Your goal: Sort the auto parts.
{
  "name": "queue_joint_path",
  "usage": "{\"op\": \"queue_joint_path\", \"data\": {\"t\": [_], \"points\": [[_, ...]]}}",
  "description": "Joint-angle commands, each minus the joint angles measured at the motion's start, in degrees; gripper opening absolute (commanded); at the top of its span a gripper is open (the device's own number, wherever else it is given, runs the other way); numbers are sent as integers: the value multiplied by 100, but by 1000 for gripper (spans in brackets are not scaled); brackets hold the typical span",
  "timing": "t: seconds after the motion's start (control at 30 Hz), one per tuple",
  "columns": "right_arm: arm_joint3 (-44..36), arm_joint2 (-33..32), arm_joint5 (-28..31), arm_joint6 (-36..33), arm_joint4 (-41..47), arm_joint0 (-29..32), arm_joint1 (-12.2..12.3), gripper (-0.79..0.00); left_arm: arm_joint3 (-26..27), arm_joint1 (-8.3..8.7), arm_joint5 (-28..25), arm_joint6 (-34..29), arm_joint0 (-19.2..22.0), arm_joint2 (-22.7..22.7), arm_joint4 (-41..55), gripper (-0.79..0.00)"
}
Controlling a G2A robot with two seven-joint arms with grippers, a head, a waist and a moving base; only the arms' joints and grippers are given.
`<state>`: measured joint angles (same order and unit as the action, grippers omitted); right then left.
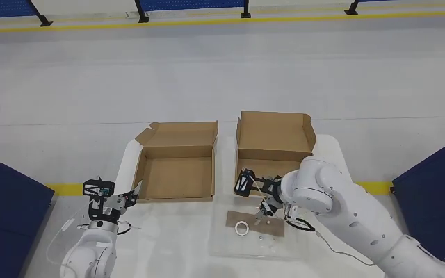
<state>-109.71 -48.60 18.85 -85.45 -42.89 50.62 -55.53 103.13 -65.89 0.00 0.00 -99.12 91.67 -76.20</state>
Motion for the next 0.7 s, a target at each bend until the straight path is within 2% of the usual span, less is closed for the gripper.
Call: {"op": "queue_joint_path", "data": {"t": [0.0,0.13,0.3,0.67], "points": [[0,0,0,0,0,0,0,0,0,0,0,0,0,0,0,0],[-17,46,49,50,-33,31,1,0,0,0,0,0,0,0,0,0],[-91,527,-4,-4,-323,-36,73,0,0,0,0,0,0,0,0,0],[48,1350,-169,-168,58,-431,181,0,0,0,0,0,0,0,0,0]]}}
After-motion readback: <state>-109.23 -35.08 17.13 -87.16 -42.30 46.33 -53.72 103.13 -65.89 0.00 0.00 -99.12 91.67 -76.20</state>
